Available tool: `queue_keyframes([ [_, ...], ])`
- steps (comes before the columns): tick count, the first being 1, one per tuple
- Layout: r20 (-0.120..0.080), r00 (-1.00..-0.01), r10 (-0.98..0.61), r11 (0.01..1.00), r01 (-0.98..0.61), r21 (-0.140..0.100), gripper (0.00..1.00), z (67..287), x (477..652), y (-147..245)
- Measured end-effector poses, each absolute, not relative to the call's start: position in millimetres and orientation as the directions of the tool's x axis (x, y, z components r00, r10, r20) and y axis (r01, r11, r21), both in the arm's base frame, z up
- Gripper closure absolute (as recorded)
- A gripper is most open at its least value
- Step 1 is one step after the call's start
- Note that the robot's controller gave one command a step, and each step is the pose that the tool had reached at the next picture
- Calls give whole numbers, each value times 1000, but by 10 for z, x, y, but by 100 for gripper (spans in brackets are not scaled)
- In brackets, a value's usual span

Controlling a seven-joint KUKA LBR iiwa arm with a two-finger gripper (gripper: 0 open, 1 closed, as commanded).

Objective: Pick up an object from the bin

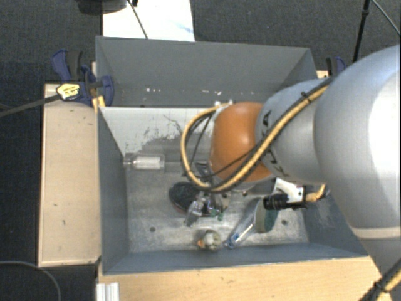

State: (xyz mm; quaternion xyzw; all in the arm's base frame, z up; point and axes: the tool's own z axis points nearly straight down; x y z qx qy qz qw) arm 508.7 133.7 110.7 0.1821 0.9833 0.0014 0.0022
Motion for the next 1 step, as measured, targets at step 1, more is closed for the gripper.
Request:
queue_keyframes([
  [1, -4, -935, 356, 935, 356, 4, 100, 1627, 5099, 1341],
])
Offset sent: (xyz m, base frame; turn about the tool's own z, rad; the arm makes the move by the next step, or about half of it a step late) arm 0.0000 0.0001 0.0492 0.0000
